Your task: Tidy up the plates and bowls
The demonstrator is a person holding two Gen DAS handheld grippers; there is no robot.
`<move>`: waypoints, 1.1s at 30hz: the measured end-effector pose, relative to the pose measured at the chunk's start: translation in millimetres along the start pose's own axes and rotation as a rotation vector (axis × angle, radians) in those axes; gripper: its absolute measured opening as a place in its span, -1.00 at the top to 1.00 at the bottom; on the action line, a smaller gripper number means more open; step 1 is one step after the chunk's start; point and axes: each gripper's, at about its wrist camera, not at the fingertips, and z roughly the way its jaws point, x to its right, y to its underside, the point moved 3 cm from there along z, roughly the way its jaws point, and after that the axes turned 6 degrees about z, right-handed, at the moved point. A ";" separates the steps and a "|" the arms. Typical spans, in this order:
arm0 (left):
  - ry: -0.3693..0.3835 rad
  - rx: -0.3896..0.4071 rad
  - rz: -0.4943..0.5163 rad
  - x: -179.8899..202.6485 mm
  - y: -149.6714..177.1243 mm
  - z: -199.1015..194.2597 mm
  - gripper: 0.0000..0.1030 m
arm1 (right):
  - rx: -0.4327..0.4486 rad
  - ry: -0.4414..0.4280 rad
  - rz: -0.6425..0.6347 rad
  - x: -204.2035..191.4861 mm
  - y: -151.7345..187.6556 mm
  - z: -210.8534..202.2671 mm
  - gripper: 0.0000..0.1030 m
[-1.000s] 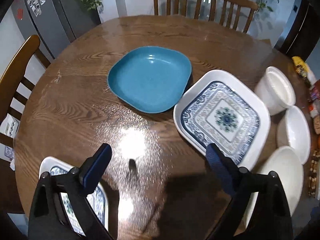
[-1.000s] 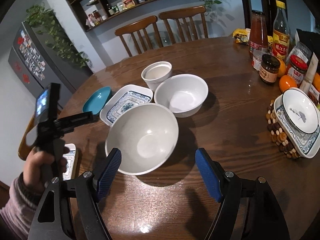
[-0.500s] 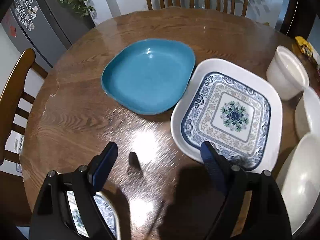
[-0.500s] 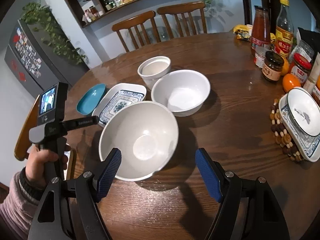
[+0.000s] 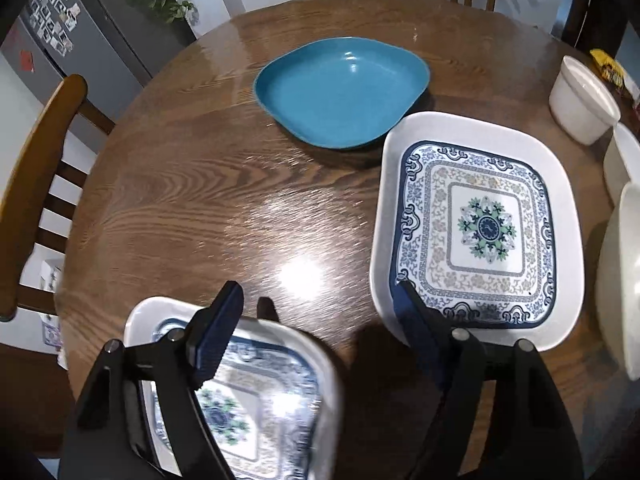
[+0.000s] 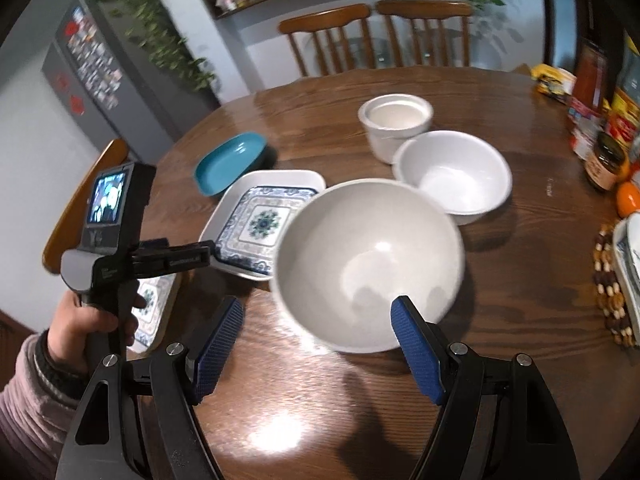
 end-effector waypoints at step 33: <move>0.239 -0.018 0.132 -27.6 -34.7 20.5 0.31 | -0.175 0.240 -0.144 -87.5 -51.6 135.3 -0.36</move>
